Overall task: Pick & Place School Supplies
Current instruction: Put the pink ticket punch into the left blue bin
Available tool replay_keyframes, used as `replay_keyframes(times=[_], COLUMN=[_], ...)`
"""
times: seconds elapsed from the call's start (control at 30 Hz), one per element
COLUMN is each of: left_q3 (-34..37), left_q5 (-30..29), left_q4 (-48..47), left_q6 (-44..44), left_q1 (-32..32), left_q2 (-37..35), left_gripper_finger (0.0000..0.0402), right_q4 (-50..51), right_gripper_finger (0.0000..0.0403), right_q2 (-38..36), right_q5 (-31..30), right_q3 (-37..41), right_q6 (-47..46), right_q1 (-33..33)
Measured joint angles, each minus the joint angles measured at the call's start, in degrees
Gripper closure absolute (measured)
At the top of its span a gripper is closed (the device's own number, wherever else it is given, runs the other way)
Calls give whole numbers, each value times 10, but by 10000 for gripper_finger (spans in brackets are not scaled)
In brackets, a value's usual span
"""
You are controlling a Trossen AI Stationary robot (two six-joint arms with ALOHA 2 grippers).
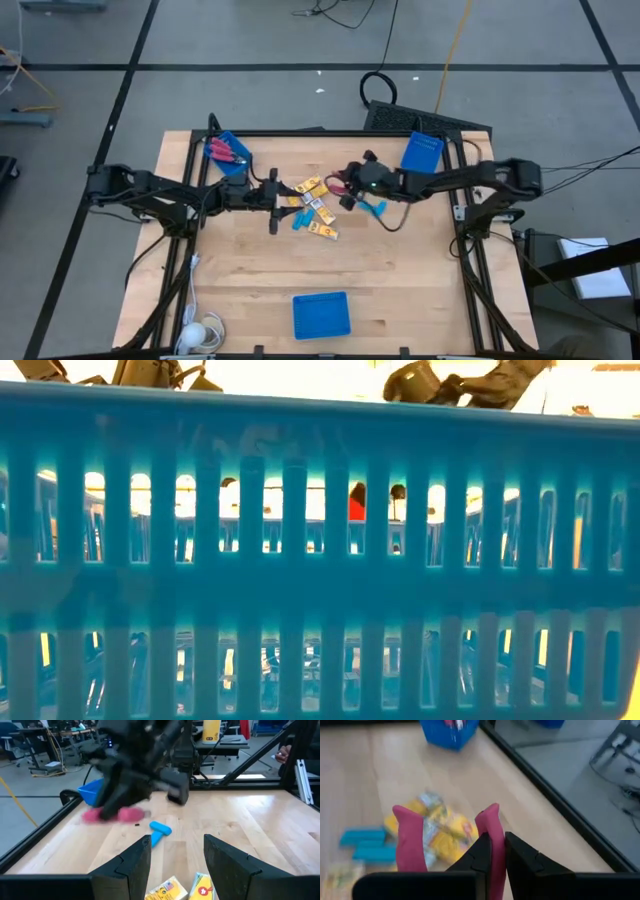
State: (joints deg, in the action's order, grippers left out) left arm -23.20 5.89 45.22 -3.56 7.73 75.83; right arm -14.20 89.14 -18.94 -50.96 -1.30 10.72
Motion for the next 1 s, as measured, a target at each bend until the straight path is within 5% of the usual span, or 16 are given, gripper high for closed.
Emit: replay_keyframes(times=[0.27,0.53,1.0], left_q3=[0,0,0], left_q5=[0,-1,-66], left_q4=[-1,26,77], left_q6=[11,11,9], left_q1=[0,-3,0], left_q2=[0,0,2], left_gripper_finger=[215,215,215], right_q4=[-82,-266,-434], right_gripper_finger=[376,377,377], right_q2=[-133,-231,-215], right_q5=[-6,24,58], right_q3=[110,232,281], right_q6=[10,46,46], right_q1=[-7,-10,-10])
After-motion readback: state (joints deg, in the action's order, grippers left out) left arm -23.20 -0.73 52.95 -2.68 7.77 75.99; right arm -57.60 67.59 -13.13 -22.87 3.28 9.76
